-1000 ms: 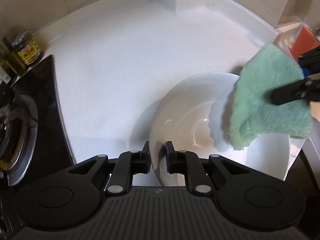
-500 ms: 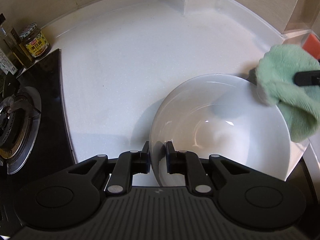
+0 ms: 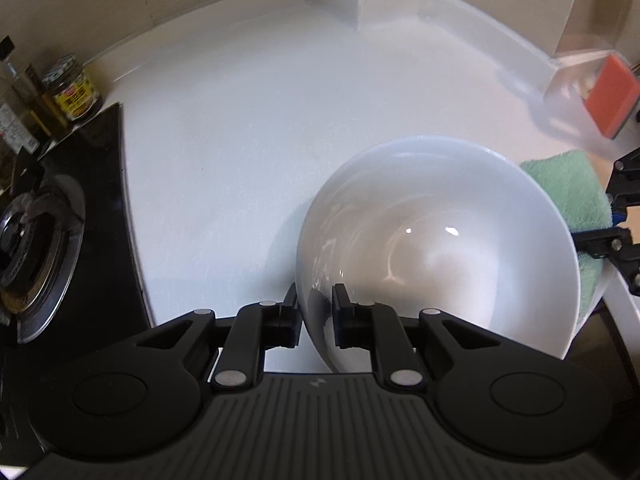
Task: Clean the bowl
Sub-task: 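Lift the green cloth out of the bowl with the right gripper, then hold the cloth beside the bowl with the right gripper while the left gripper keeps the bowl rim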
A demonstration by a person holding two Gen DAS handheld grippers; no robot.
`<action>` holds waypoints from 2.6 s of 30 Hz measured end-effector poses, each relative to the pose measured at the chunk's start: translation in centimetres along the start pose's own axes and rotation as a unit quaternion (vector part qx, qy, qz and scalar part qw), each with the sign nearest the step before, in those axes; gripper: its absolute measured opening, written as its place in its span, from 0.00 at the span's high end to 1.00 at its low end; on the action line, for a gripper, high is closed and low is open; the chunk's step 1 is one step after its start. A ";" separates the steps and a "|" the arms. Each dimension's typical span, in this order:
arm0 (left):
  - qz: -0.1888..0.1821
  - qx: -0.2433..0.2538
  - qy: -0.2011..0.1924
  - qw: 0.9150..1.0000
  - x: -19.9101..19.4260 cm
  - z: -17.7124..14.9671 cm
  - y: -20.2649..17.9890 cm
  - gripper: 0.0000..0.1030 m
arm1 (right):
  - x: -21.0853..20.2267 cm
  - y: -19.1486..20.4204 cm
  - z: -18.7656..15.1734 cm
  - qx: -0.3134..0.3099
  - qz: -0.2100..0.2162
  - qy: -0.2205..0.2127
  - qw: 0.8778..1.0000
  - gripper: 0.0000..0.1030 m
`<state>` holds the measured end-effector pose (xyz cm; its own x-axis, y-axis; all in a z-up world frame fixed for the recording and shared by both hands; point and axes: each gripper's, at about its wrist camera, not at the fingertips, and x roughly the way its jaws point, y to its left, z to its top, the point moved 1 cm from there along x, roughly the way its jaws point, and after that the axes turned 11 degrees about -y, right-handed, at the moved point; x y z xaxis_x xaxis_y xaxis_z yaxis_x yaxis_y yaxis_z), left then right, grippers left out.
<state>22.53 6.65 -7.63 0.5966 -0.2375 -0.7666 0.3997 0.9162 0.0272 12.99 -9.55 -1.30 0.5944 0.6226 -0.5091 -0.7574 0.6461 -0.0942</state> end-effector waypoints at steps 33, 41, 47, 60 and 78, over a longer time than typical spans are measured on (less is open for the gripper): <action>-0.004 0.023 0.016 1.000 0.4 1.5 0.0 0.89 | -0.4 5.1 -1.9 -0.160 -0.008 -0.001 0.987 0.94; 0.044 -0.003 0.013 0.999 0.1 1.3 -1.4 0.86 | -0.6 8.7 -1.8 -0.188 0.013 -0.001 0.982 0.94; 0.060 -0.053 -0.010 0.997 -0.6 0.7 -1.2 0.86 | -1.0 9.3 -1.9 -0.207 0.038 -0.007 0.978 0.94; 0.051 0.001 0.024 0.998 -2.4 -0.2 -4.1 0.71 | 0.3 3.1 -1.9 -0.158 -0.021 0.021 0.987 0.99; -0.028 0.053 0.065 0.996 1.9 4.9 0.5 0.88 | 0.0 5.3 -1.9 -0.182 -0.014 0.014 0.983 0.97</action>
<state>27.30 5.10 -5.89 0.4780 -0.2375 -0.8456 0.5055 0.8617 0.0437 8.43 -7.01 -3.44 0.6127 0.5907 -0.5250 -0.7903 0.4588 -0.4061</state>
